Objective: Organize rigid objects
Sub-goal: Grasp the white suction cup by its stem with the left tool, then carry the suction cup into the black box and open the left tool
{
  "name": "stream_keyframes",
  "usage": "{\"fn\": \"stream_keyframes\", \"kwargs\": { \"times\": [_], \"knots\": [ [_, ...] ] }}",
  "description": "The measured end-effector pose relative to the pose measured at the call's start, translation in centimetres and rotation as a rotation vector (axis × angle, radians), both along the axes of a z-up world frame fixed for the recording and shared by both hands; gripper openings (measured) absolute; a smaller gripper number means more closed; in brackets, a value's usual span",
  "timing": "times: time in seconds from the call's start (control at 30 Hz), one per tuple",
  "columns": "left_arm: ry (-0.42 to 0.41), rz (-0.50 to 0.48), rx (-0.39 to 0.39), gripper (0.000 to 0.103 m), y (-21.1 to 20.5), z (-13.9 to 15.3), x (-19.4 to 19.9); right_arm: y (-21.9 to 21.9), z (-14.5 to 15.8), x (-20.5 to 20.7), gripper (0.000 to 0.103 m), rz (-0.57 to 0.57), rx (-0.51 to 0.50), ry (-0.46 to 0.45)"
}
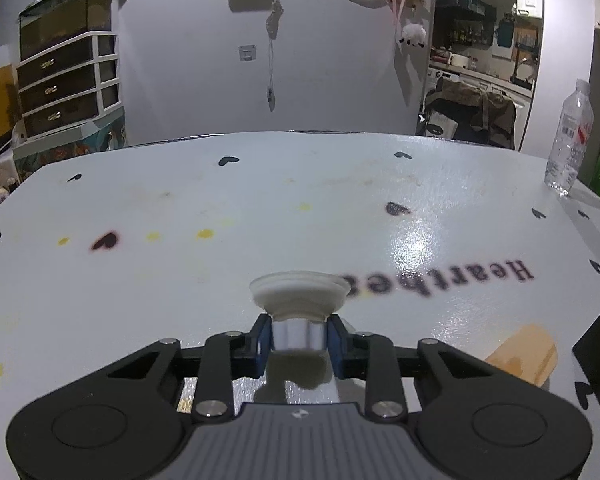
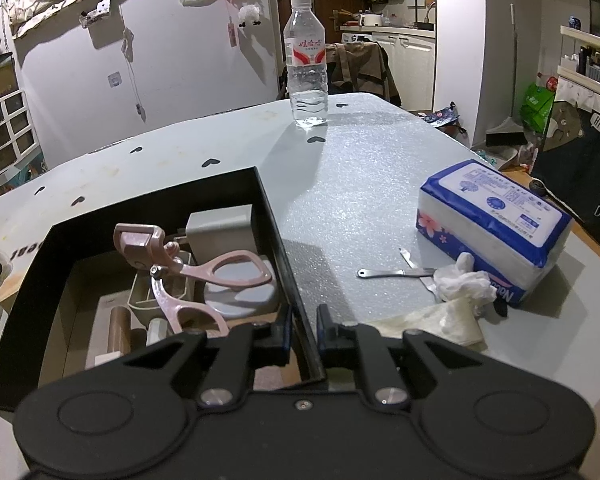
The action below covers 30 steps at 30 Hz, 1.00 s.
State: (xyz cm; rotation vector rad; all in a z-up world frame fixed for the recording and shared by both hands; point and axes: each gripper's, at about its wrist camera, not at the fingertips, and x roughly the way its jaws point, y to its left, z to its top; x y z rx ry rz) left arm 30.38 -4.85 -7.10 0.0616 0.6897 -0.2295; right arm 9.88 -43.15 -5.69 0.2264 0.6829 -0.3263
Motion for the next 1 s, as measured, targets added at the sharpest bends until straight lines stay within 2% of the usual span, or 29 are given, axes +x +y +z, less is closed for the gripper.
{"fn": "stream_keyframes", "kwargs": {
  "times": [0.27, 0.43, 0.73, 1.0],
  "knots": [
    [-0.029, -0.013, -0.053, 0.031, 0.0, 1.4, -1.5, -0.1, -0.1, -0.1, 0.013, -0.004, 0.009, -0.012],
    [-0.066, -0.058, -0.097, 0.031, -1.0, 3.1, -3.2, -0.1, -0.2, -0.4, 0.013, -0.006, 0.017, -0.026],
    [-0.106, -0.209, -0.181, 0.031, -4.4, 5.7, -6.2, -0.2, -0.3, -0.7, 0.012, -0.009, 0.028, -0.053],
    [-0.097, -0.425, -0.221, 0.031, -8.8, 7.0, -9.1, -0.3, -0.3, -0.8, 0.012, -0.006, 0.032, -0.059]
  ]
}}
